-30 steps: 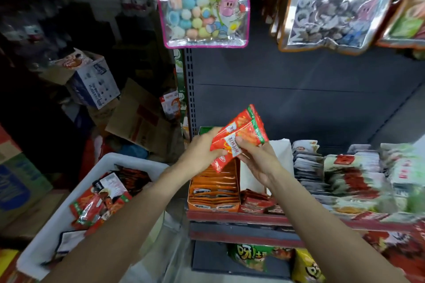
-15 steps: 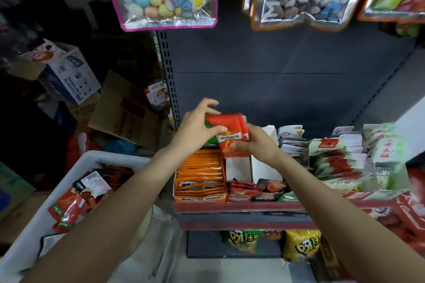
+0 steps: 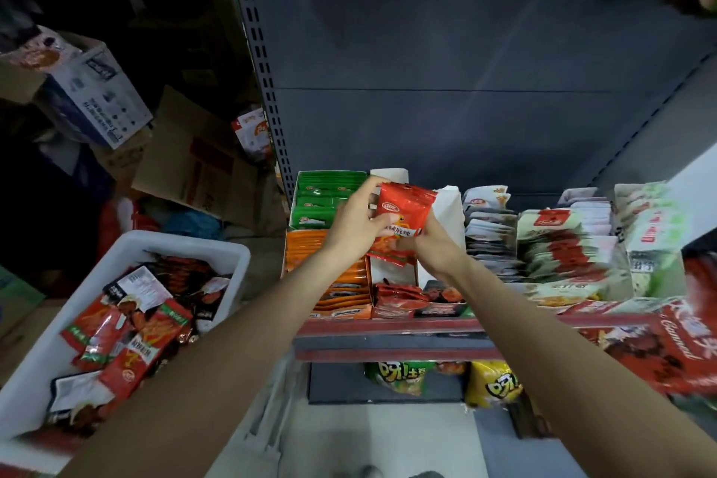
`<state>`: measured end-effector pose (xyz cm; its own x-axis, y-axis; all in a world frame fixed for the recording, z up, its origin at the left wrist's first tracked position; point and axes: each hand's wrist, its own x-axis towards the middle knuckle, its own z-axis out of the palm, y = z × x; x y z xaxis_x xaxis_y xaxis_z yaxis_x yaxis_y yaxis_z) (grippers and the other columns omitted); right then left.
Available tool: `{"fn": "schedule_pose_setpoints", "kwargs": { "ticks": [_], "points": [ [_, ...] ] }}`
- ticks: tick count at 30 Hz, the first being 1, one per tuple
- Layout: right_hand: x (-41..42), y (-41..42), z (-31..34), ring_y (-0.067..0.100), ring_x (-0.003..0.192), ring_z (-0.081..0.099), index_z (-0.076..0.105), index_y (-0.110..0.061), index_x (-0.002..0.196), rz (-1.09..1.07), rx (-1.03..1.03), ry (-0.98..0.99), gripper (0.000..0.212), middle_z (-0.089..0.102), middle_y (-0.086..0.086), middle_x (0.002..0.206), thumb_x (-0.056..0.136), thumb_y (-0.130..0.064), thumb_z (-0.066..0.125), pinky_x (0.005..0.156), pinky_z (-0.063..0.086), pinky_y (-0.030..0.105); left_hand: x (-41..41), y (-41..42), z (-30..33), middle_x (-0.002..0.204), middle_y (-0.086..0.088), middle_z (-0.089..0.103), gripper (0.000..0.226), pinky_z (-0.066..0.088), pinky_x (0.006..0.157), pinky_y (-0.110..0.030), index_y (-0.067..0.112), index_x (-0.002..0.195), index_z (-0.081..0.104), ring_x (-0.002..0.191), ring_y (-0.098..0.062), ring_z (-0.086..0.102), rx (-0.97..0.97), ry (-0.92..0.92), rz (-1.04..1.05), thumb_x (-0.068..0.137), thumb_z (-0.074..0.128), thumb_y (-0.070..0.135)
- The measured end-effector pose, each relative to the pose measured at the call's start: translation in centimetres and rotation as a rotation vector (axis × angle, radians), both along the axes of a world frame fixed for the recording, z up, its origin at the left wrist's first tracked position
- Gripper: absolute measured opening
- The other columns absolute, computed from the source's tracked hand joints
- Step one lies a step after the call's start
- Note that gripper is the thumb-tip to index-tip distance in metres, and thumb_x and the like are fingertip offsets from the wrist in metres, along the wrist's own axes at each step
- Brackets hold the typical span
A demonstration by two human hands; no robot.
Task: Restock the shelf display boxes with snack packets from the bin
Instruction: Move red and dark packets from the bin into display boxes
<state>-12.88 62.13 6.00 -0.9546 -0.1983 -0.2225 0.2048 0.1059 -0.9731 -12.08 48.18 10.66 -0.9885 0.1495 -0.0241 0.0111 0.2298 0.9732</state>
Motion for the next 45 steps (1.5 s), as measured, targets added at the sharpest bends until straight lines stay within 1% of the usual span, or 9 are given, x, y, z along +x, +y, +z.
{"fn": "schedule_pose_setpoints", "kwargs": {
  "ticks": [3, 6, 13, 17, 20, 25, 32, 39, 45],
  "points": [
    [-0.2, 0.7, 0.4, 0.017, 0.091, 0.062, 0.052, -0.006, 0.121, -0.030, 0.361, 0.163, 0.054, 0.064, 0.000, 0.101, 0.073, -0.002, 0.077, 0.078, 0.052, 0.025, 0.1, 0.2, -0.6, 0.101, 0.003, 0.058, 0.037, 0.059, 0.072, -0.036, 0.021, 0.115, 0.049, 0.083, -0.016, 0.068, -0.077, 0.030, 0.028, 0.086, 0.064, 0.004],
    [-0.4, 1.6, 0.6, 0.019, 0.091, 0.060, 0.056, -0.010, 0.118, -0.004, 0.720, 0.290, 0.056, 0.065, 0.004, 0.102, 0.070, -0.028, 0.081, 0.081, 0.050, 0.032, 0.4, 0.1, -0.9, 0.101, 0.006, 0.058, 0.035, 0.058, 0.077, -0.036, 0.020, 0.116, 0.048, 0.089, -0.017, 0.066, -0.121, 0.061, 0.027, 0.086, 0.065, 0.010],
    [0.1, 2.3, 1.3, 0.023, 0.097, 0.061, 0.058, -0.005, 0.119, -0.001, 0.710, 0.234, 0.051, 0.066, 0.009, 0.105, 0.074, -0.014, 0.079, 0.076, 0.040, 0.018, 0.7, 1.2, -1.1, 0.096, 0.006, 0.058, 0.033, 0.056, 0.078, -0.040, 0.017, 0.112, 0.050, 0.088, -0.020, 0.066, -0.193, 0.118, 0.019, 0.085, 0.067, 0.011],
    [0.1, 2.4, 0.8, 0.023, 0.095, 0.061, 0.062, -0.005, 0.114, 0.120, 0.789, 0.165, 0.044, 0.068, 0.011, 0.106, 0.074, -0.017, 0.079, 0.085, 0.045, 0.028, 0.8, 0.6, -2.4, 0.104, -0.006, 0.064, 0.028, 0.055, 0.074, -0.030, 0.015, 0.106, 0.049, 0.086, -0.019, 0.065, -0.320, 0.101, -0.009, 0.085, 0.066, 0.009],
    [0.0, 2.2, 0.8, 0.023, 0.096, 0.060, 0.065, -0.012, 0.110, 0.166, 0.826, 0.294, 0.038, 0.066, 0.007, 0.106, 0.075, -0.016, 0.078, 0.090, 0.047, 0.033, 1.0, -0.2, -3.7, 0.105, -0.007, 0.067, 0.023, 0.044, 0.067, -0.019, 0.015, 0.101, 0.052, 0.079, -0.014, 0.060, -0.469, 0.046, -0.044, 0.084, 0.067, 0.009],
    [-0.1, 2.0, 0.4, 0.021, 0.097, 0.059, 0.066, -0.013, 0.110, 0.310, 0.949, 0.272, 0.030, 0.067, 0.007, 0.109, 0.080, -0.012, 0.072, 0.090, 0.045, 0.028, 0.9, -0.4, -4.5, 0.113, -0.006, 0.061, 0.032, 0.048, 0.090, -0.034, 0.015, 0.109, 0.057, 0.103, -0.020, 0.057, -0.579, -0.027, -0.129, 0.081, 0.072, 0.011],
    [0.9, 1.7, 3.4, 0.017, 0.120, 0.048, 0.055, -0.017, 0.127, 0.404, 0.831, 0.234, 0.051, 0.054, 0.002, 0.129, 0.079, -0.011, 0.071, 0.096, 0.037, 0.022, 1.4, -2.8, -2.0, 0.112, 0.002, 0.061, 0.037, 0.048, 0.085, -0.024, 0.020, 0.115, 0.057, 0.099, -0.012, 0.059, -0.391, -0.052, -0.175, 0.082, 0.072, 0.016],
    [2.7, -6.7, 5.2, 0.011, 0.084, 0.059, 0.065, -0.014, 0.110, 0.295, 0.631, 0.439, 0.025, 0.065, -0.002, 0.093, 0.088, -0.006, 0.057, 0.081, 0.046, 0.019, 3.4, -9.1, -1.6, 0.088, 0.005, 0.066, 0.012, 0.050, 0.082, -0.027, 0.016, 0.099, 0.065, 0.085, -0.012, 0.063, -0.436, 0.045, 0.185, 0.087, 0.063, 0.015],
    [5.1, -18.8, 2.7, 0.018, 0.086, 0.062, 0.063, -0.007, 0.111, 0.447, 0.565, 0.472, 0.031, 0.067, 0.007, 0.097, 0.084, 0.002, 0.052, 0.083, 0.045, 0.024, 8.1, -20.1, -4.7, 0.085, -0.009, 0.065, 0.021, 0.046, 0.076, -0.031, 0.004, 0.101, 0.063, 0.084, -0.025, 0.061, -0.519, -0.043, 0.501, 0.085, 0.058, 0.017]
  ]
}}
